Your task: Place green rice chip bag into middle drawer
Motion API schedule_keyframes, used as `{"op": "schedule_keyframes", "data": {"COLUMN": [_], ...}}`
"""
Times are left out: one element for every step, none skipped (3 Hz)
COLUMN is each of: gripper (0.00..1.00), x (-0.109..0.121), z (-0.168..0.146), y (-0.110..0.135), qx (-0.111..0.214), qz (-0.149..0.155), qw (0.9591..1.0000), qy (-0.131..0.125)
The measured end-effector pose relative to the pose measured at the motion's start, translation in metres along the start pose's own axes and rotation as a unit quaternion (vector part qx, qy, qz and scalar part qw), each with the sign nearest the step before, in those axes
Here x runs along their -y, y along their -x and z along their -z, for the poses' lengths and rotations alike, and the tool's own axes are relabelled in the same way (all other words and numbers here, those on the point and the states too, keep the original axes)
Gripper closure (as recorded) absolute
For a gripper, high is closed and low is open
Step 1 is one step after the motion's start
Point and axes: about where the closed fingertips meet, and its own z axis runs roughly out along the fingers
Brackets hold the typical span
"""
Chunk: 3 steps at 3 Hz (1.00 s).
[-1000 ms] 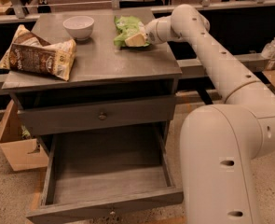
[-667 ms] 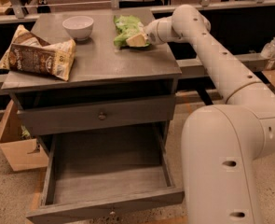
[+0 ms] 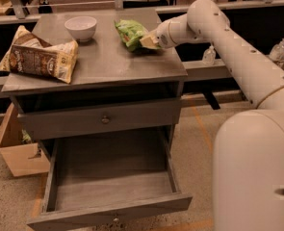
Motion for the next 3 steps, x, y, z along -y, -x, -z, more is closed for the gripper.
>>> {"op": "schedule_keyframes", "data": {"gripper": [1.00, 1.00, 1.00], "x": [-0.040, -0.089, -0.089], "z": [0.038, 0.080, 0.079], "y": [-0.004, -0.005, -0.005], "qx": [-0.015, -0.027, -0.027], "qz": [0.010, 0.000, 0.000], "qw": [0.9990, 0.9947, 0.9947], "qy": [0.041, 0.100, 0.099]}}
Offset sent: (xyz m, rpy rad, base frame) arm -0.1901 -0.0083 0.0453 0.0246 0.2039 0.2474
